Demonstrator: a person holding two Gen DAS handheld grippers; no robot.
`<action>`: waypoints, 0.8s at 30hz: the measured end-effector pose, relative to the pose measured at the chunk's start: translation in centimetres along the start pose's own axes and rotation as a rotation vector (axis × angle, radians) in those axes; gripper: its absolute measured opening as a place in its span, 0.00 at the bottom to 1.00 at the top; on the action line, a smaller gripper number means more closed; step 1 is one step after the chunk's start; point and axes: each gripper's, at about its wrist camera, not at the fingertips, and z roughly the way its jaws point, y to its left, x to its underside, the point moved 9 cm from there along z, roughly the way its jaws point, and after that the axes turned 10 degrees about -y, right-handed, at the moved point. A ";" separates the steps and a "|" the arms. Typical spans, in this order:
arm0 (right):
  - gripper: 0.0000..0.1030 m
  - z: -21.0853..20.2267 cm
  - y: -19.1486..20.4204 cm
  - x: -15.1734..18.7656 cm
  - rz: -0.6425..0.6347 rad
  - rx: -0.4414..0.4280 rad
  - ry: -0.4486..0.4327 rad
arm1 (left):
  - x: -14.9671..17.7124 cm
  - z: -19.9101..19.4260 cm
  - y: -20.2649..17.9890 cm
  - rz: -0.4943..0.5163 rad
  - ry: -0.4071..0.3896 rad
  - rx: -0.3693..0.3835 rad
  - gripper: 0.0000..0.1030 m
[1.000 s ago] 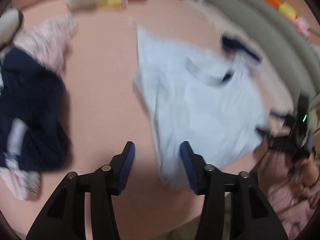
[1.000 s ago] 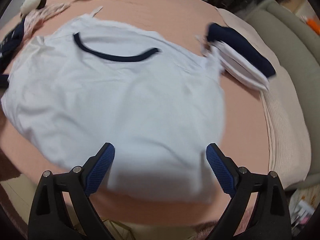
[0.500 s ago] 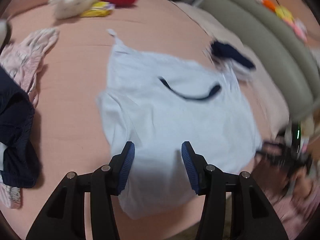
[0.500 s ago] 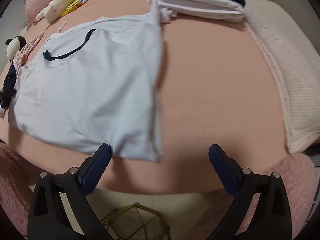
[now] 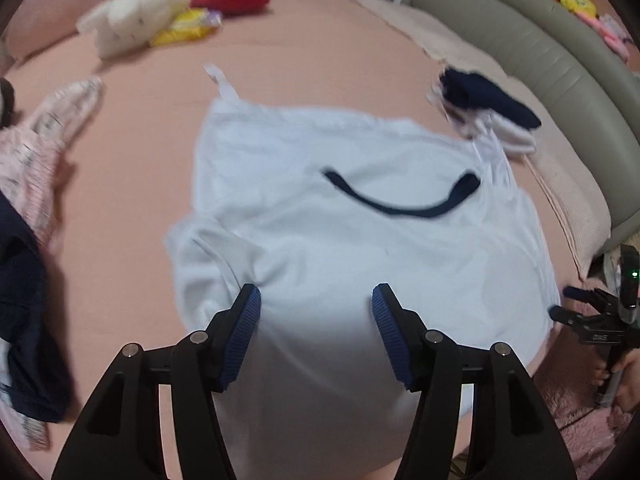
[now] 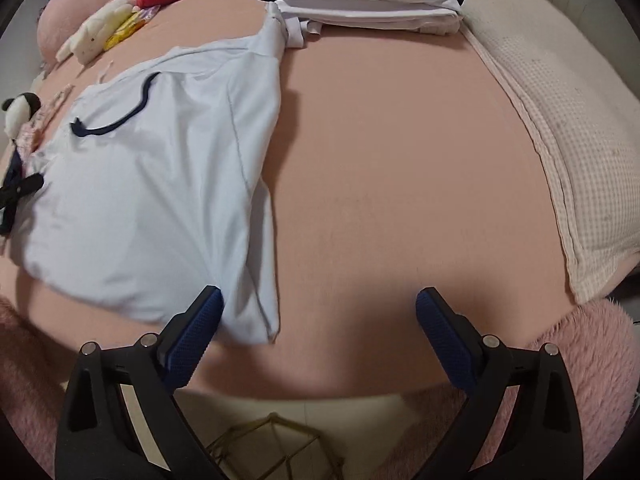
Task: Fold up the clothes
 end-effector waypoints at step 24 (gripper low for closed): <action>0.16 11.6 7.7 -20.1 -0.124 -0.214 0.008 | -9.9 12.3 1.2 -0.067 0.151 0.131 0.12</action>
